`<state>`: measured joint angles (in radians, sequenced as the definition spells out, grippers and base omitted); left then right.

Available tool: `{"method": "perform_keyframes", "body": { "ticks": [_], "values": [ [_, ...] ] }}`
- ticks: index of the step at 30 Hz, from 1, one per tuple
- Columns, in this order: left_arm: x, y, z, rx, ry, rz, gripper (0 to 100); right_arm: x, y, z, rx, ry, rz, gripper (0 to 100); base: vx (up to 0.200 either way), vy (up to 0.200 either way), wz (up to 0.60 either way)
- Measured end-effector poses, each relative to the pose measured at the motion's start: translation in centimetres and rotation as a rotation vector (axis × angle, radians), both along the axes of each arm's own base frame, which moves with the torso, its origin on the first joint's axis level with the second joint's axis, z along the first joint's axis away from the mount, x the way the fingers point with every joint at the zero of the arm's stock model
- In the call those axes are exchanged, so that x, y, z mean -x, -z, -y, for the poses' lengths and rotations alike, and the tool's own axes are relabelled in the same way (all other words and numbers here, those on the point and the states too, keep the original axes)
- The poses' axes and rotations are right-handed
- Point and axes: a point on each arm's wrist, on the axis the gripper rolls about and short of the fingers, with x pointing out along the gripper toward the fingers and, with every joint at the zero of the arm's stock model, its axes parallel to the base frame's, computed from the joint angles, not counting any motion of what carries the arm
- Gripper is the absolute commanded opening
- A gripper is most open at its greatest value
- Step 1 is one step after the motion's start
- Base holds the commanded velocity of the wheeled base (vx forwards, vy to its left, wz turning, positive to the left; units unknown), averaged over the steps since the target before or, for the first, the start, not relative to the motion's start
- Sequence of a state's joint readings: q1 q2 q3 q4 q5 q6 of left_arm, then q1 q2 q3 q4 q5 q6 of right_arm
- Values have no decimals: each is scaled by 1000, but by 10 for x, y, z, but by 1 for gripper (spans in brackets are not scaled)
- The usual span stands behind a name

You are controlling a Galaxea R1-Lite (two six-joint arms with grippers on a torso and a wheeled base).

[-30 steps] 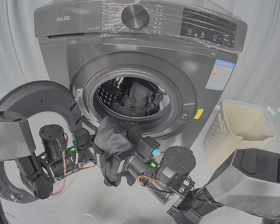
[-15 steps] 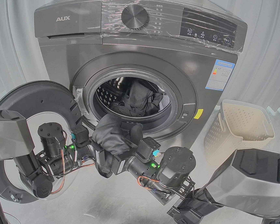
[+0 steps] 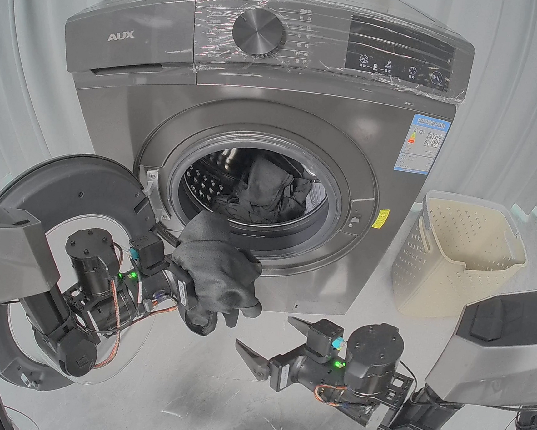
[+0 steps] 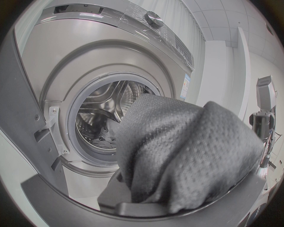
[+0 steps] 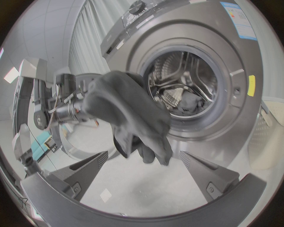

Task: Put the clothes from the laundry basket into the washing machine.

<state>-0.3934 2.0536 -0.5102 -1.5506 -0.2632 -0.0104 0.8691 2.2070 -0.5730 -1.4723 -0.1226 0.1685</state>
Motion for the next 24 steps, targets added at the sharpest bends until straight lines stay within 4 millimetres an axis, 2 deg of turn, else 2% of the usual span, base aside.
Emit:
{"method": "perform_keyframes", "body": {
  "ticks": [4,11,13,19,24],
  "values": [
    [2,-4,0,6,1,9,0,5,6,20,47,26,-41,100,0,0,0],
    [7,-13,0,16,9,30,0,-2,0,42,37,88,-33,100,0,0,0],
    [8,-14,0,18,6,33,0,-6,0,54,37,122,-36,100,0,0,0],
    [12,-12,-1,12,-10,19,0,-12,5,90,47,217,-83,100,0,0,0],
    [15,-8,-3,3,-54,-1,0,-11,3,104,38,253,-105,100,0,0,0]
  ]
}}
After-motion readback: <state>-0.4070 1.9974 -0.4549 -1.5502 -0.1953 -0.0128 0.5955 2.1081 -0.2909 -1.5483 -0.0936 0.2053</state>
